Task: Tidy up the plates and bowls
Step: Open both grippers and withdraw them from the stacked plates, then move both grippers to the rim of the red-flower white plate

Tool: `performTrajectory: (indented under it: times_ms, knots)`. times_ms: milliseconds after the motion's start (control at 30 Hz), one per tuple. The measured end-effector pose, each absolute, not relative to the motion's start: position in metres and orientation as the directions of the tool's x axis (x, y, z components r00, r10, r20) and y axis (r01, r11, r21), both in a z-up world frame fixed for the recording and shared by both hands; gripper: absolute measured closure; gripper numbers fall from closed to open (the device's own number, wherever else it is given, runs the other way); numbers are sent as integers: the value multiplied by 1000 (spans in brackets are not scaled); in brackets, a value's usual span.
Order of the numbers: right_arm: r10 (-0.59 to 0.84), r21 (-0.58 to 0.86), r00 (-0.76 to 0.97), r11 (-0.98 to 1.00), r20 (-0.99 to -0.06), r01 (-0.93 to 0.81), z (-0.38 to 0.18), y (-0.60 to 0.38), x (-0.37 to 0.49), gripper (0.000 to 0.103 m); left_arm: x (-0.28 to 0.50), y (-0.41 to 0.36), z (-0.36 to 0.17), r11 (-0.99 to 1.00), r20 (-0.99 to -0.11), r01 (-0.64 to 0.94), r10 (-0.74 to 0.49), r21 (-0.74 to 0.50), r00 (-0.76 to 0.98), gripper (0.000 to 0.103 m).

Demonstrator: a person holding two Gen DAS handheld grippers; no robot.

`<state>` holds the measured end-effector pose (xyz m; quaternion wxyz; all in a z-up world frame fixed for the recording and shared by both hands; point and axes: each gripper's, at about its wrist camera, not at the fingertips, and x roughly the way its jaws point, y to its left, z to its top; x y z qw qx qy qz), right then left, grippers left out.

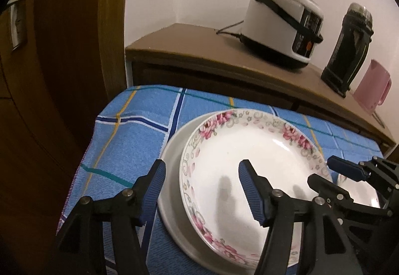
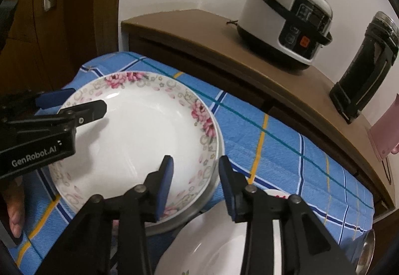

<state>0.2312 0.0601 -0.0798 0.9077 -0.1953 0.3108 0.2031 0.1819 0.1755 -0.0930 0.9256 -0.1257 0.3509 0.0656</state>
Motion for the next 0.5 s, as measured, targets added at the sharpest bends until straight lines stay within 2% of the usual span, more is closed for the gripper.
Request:
performTrajectory:
  times_ms: [133, 267, 367, 500]
  knots:
    - [257, -179, 767, 883, -588, -433, -65, 34, 213, 66, 175, 175, -87, 958, -630, -204, 32, -203, 776, 39]
    - [214, -58, 814, 955, -539, -289, -58, -28, 192, 65, 167, 171, -79, 957, -587, -197, 37, -211, 808, 39]
    - [166, -5, 829, 980, -535, -199, -63, -66, 183, 64, 158, 159, -73, 961, -561, -198, 58, -192, 826, 40]
    - [114, 45, 825, 993, -554, -107, -74, -103, 177, 64, 138, 129, -68, 968, -533, -146, 14, -205, 846, 40]
